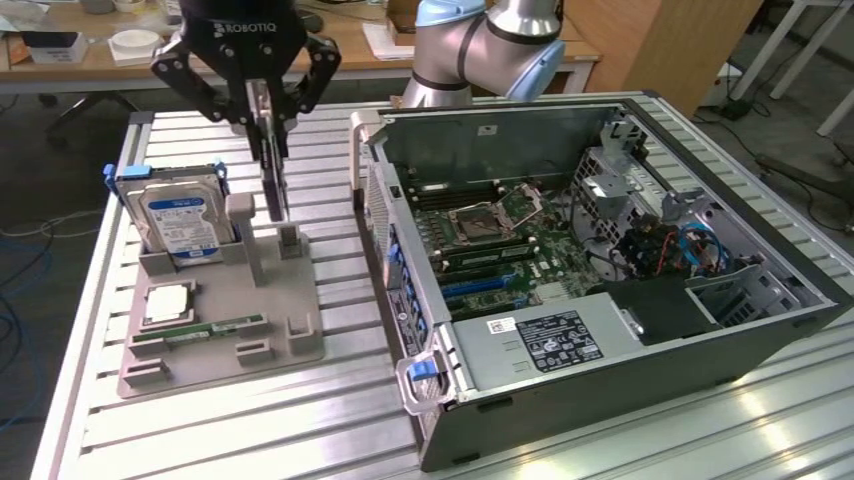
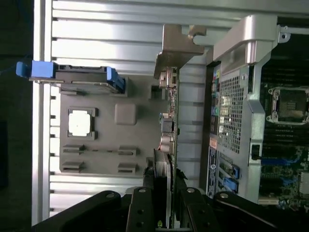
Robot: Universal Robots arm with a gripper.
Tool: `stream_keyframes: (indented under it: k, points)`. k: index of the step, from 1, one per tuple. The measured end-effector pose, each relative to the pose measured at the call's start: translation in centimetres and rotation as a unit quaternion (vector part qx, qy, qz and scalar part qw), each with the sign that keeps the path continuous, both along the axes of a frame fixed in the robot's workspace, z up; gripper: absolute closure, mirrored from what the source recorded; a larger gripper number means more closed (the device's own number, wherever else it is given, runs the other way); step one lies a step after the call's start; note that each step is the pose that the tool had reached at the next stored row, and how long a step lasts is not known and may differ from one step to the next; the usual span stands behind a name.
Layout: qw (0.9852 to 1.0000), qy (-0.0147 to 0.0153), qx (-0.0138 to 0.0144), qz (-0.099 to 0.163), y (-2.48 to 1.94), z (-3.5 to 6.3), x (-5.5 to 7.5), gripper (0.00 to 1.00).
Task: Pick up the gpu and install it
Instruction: 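Pick up the gpu and move the gpu toward the slot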
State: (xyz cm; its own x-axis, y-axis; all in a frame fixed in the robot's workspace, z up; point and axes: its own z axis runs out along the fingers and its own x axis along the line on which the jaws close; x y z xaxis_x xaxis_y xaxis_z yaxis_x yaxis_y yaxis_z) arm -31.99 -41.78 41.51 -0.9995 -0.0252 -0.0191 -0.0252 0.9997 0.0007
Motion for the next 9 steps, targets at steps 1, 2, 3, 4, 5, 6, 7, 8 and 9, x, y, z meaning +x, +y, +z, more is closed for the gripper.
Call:
stream_keyframes:
  k: [1,2,3,4,5,6,7,8,9]
  points:
    - [1.0000,0.0001,-0.0075,0.000,0.00,0.09,0.0,0.73]
    - [0.9999,0.0001,-0.0122,0.000,0.00,0.26,0.0,0.73]
    - [0.9999,0.0001,-0.0138,0.000,0.00,0.56,0.0,0.73]
    - [0.9999,0.0001,-0.0141,0.000,0.00,0.84,0.0,0.73]
    - [0.9999,0.0001,-0.0146,0.000,0.00,0.98,0.0,0.73]
    - [0.9999,0.0000,-0.0147,0.000,0.00,1.00,0.2,0.73]
    - [0.9999,0.0000,-0.0148,0.000,0.00,1.01,0.4,0.73]
    - [0.9999,0.0000,-0.0148,0.000,0.00,1.01,0.8,0.73]
    - [0.9999,0.0001,-0.0149,0.000,0.00,1.02,1.3,0.73]
